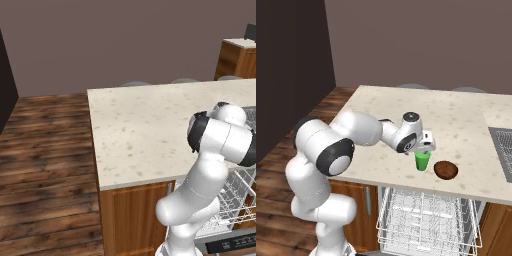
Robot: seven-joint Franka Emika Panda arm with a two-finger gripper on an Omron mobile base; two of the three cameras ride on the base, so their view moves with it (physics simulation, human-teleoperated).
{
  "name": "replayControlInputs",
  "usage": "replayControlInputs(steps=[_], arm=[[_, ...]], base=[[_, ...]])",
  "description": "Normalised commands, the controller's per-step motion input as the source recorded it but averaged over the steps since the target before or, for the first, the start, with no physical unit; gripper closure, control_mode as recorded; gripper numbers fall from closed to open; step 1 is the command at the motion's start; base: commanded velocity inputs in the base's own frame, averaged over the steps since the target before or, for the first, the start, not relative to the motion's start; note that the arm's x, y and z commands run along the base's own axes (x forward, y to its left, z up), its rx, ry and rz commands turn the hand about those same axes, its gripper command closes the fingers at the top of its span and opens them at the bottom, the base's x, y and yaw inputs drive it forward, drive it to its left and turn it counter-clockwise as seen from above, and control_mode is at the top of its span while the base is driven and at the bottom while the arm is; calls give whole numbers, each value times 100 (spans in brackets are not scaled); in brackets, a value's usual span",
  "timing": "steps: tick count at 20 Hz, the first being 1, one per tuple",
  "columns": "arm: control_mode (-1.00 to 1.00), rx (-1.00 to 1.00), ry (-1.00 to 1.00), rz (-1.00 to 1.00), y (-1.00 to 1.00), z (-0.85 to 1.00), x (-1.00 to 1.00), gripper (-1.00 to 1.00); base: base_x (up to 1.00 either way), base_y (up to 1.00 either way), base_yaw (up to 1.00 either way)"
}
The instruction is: Pick up the cup and bowl from the counter, place them in the dishwasher, and close the dishwasher door.
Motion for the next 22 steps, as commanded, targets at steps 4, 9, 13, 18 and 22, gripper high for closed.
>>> replayControlInputs(steps=[4,9,13,18,22], arm=[[-100,1,0,0,-14,-22,21,-100],[-100,1,0,0,-7,-24,23,-100],[-100,0,0,0,0,-24,20,100],[-100,0,0,0,0,-21,10,100],[-100,0,-1,0,0,-3,-15,100]], base=[[0,0,0],[0,0,0],[0,0,0],[0,0,0],[0,0,0]])
